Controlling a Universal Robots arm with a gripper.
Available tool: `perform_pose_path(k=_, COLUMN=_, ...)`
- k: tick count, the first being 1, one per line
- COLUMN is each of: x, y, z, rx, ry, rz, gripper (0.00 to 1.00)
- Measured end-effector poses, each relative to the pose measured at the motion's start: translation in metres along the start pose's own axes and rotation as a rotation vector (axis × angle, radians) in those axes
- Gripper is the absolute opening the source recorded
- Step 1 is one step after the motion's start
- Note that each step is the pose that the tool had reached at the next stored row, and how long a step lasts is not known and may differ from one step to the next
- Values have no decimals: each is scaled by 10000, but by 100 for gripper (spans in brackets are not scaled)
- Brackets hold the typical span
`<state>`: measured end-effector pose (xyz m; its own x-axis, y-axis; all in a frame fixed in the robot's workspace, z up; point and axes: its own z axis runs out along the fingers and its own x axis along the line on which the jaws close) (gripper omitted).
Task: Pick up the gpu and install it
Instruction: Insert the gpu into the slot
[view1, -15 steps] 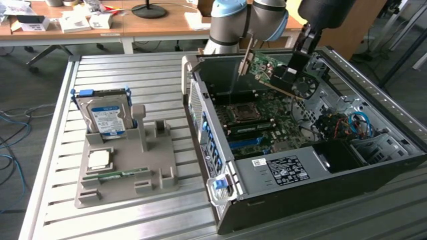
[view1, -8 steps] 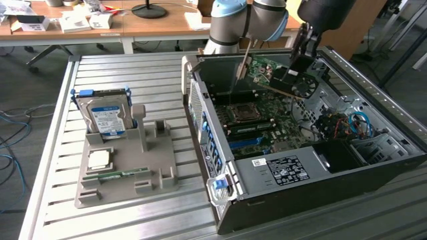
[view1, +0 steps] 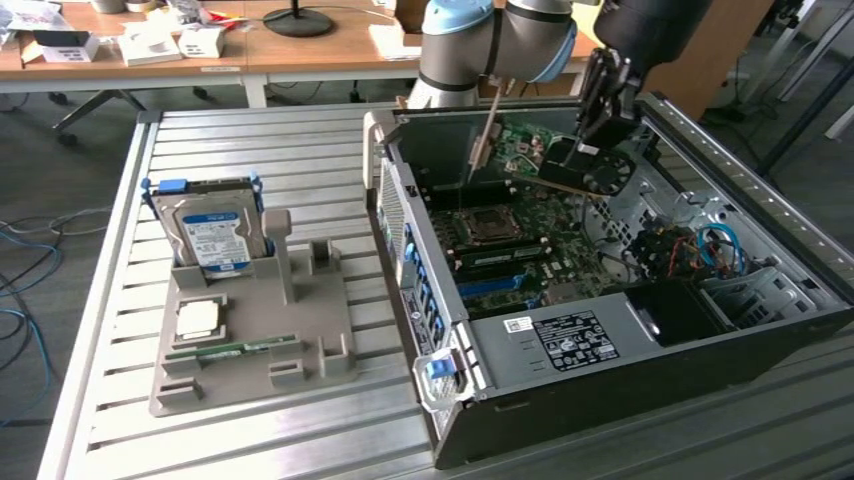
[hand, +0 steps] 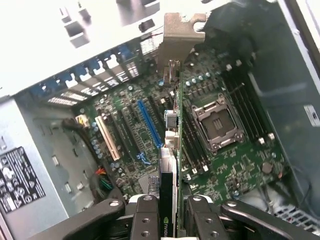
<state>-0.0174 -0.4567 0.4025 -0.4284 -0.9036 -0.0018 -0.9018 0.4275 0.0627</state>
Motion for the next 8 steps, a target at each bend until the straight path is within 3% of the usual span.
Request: perform_pose_path(k=8, x=0, y=-2, z=31, rx=-2, ry=92, rz=-1447, gripper=26)
